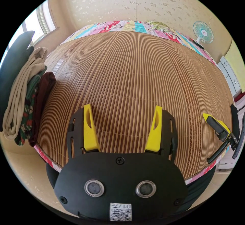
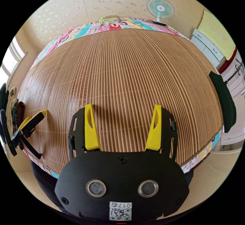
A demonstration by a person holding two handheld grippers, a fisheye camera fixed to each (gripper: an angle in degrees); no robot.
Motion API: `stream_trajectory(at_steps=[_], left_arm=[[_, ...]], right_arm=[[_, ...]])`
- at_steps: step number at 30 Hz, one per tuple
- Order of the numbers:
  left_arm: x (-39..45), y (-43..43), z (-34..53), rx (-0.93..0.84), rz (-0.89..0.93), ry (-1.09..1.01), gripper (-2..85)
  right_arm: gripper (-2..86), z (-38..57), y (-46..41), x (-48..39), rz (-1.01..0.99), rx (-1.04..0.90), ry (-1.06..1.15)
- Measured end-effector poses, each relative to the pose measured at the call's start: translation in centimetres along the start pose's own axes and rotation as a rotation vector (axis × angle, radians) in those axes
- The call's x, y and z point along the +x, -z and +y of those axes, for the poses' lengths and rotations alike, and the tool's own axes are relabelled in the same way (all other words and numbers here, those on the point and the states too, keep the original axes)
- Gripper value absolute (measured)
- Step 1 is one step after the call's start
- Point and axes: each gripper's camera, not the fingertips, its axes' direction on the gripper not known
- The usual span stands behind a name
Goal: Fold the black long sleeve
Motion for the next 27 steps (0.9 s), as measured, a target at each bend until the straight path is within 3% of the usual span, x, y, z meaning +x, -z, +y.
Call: stream_trajectory(at_steps=[27], left_arm=[[-0.4, 0.6, -0.3, 0.0, -0.001, 0.002, 31.2]], right_arm=[[30.6, 0.0, 0.1, 1.1, 0.002, 0.0, -0.003]])
